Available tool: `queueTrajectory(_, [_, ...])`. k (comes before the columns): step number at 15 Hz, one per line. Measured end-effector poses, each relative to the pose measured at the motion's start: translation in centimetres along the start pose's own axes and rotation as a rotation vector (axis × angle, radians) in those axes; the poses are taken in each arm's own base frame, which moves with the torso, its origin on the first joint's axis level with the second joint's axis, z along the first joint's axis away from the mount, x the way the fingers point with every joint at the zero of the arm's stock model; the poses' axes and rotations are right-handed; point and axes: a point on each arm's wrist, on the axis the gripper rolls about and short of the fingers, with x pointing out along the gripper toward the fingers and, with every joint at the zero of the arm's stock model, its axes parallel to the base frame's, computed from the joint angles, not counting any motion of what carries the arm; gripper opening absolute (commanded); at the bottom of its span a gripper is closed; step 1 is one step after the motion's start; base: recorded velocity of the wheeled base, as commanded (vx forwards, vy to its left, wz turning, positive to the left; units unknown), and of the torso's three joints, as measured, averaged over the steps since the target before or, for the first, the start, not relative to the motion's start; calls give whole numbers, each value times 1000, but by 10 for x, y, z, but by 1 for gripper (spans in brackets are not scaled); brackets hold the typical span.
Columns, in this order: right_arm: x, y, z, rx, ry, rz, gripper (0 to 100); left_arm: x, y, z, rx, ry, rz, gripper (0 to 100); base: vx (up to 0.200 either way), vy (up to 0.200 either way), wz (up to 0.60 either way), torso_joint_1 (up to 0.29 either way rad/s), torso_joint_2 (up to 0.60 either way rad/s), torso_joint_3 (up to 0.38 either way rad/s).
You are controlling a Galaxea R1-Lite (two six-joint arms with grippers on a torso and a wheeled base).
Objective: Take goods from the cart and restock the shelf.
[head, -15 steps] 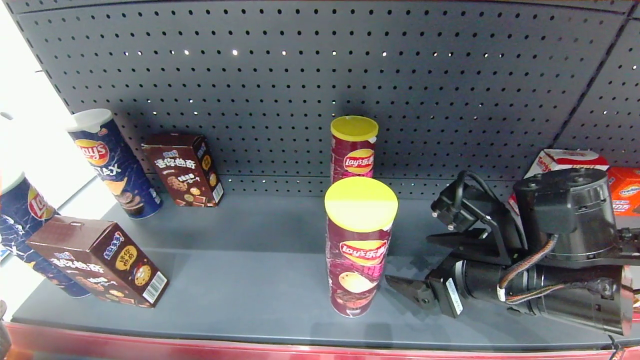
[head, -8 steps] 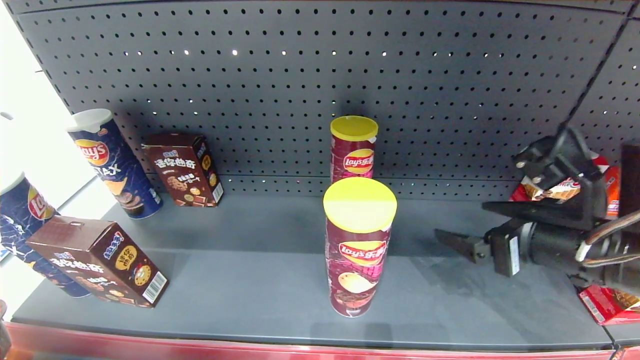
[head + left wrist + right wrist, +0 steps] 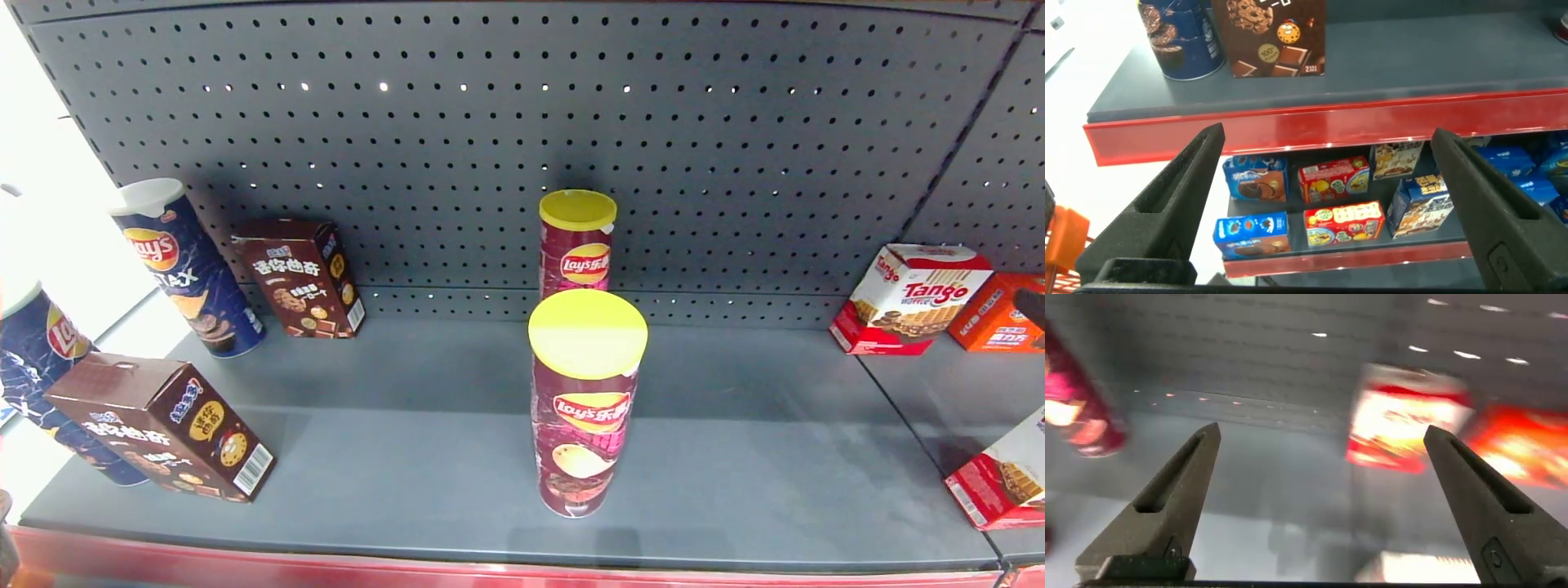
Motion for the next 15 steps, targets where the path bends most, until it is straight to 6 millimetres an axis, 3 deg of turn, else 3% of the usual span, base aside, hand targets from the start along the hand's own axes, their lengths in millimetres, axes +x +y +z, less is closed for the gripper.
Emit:
queueTrajectory(4, [-65, -9, -57, -8, -8, -75, 100, 0, 0, 0, 0, 0, 0, 100, 0, 0, 0, 0, 0, 0])
queueTrajectory(8, [-106, -9, -108, -11, 6, -107, 100, 0, 0, 0, 0, 0, 1, 100, 0, 0, 0, 0, 0, 0])
queueTrajectory(12, [-116, -6, -155, -3, 1, -89, 100, 0, 0, 0, -1, 0, 2, 100, 0, 0, 0, 0, 0, 0])
queueTrajectory(15, [-117, 0, -171, -3, 63, 118, 100, 0, 0, 0, -1, 0, 4, 100, 0, 0, 0, 0, 0, 0])
